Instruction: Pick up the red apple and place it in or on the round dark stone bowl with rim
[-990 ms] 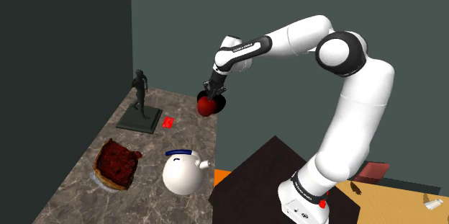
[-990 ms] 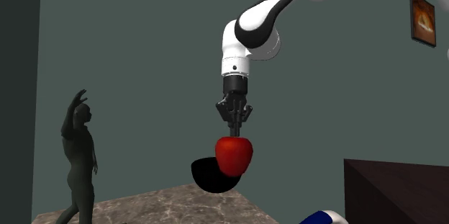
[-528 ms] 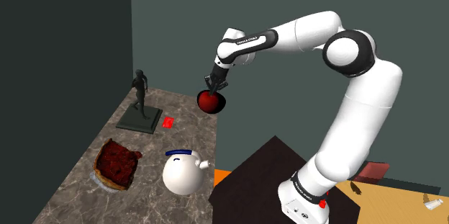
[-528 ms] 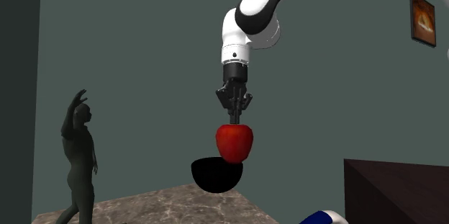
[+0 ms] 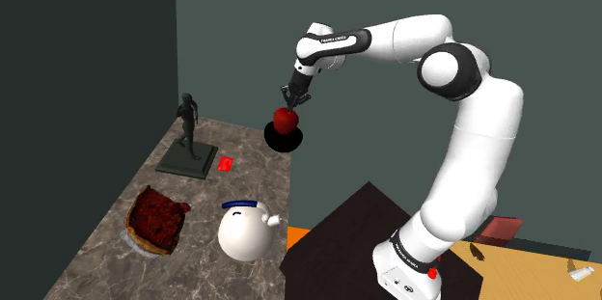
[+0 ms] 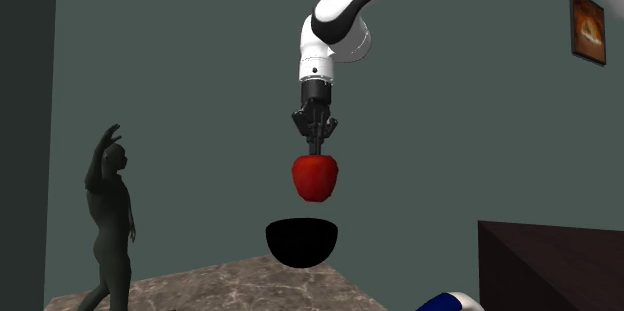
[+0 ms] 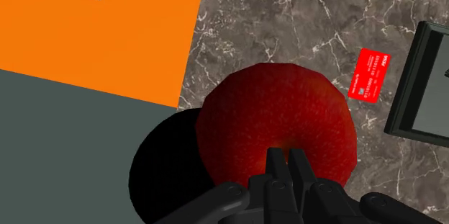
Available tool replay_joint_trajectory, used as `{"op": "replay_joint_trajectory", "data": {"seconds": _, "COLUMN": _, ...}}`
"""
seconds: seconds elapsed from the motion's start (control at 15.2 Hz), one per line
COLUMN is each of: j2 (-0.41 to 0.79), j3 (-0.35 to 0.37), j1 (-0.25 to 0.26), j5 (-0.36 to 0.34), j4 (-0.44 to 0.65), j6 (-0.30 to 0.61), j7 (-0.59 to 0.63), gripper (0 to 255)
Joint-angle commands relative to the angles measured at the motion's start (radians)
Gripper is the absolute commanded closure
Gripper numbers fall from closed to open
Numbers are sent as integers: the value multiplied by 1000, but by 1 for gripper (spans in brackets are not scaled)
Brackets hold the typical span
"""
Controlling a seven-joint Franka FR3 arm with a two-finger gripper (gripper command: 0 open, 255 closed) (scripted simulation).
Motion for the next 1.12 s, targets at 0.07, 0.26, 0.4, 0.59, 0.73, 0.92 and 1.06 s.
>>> {"op": "replay_joint_trajectory", "data": {"seconds": 0.07, "j2": 55, "j3": -15, "j1": -31, "j5": -4, "j4": 121, "j6": -73, "j7": -36, "gripper": 255}}
{"op": "replay_joint_trajectory", "data": {"seconds": 0.26, "j2": 132, "j3": -28, "j1": -60, "j5": -8, "j4": 277, "j6": -157, "j7": -66, "gripper": 255}}
{"op": "replay_joint_trajectory", "data": {"seconds": 0.4, "j2": 193, "j3": -34, "j1": -79, "j5": -11, "j4": 399, "j6": -220, "j7": -83, "gripper": 255}}
{"op": "replay_joint_trajectory", "data": {"seconds": 0.59, "j2": 266, "j3": -40, "j1": -97, "j5": -13, "j4": 527, "j6": -278, "j7": -99, "gripper": 255}}
{"op": "replay_joint_trajectory", "data": {"seconds": 0.73, "j2": 270, "j3": -40, "j1": -97, "j5": -12, "j4": 508, "j6": -255, "j7": -102, "gripper": 255}}
{"op": "replay_joint_trajectory", "data": {"seconds": 0.92, "j2": 280, "j3": -40, "j1": -97, "j5": -11, "j4": 483, "j6": -221, "j7": -107, "gripper": 255}}
{"op": "replay_joint_trajectory", "data": {"seconds": 1.06, "j2": 287, "j3": -39, "j1": -97, "j5": -10, "j4": 467, "j6": -198, "j7": -109, "gripper": 255}}
